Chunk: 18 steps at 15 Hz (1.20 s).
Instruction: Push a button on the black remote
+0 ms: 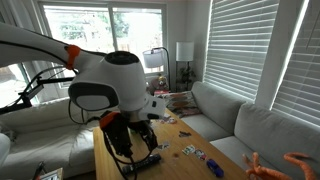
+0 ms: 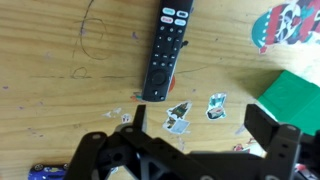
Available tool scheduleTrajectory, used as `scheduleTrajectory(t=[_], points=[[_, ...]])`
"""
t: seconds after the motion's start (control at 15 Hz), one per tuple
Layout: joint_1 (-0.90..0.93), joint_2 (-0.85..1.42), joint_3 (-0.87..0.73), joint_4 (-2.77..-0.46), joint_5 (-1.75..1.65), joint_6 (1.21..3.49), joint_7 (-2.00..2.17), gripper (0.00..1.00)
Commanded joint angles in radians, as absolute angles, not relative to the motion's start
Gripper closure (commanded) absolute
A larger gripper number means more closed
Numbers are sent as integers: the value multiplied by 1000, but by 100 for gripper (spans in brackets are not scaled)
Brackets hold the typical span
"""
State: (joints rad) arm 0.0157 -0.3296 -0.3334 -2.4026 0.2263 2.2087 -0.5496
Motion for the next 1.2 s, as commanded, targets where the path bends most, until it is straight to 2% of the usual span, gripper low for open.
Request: scheduleTrajectory(t=[0.0,0.4,0.93,1.13], points=[[-28,-303,-268,-2405,264,2267,-362,0],[-77,-256,-196,-2394,239,2269,-22,0],[-181,-216,-111,-2412,94,2403,435,0],[-159,-223,-133,-2405,140,2376,329,0]])
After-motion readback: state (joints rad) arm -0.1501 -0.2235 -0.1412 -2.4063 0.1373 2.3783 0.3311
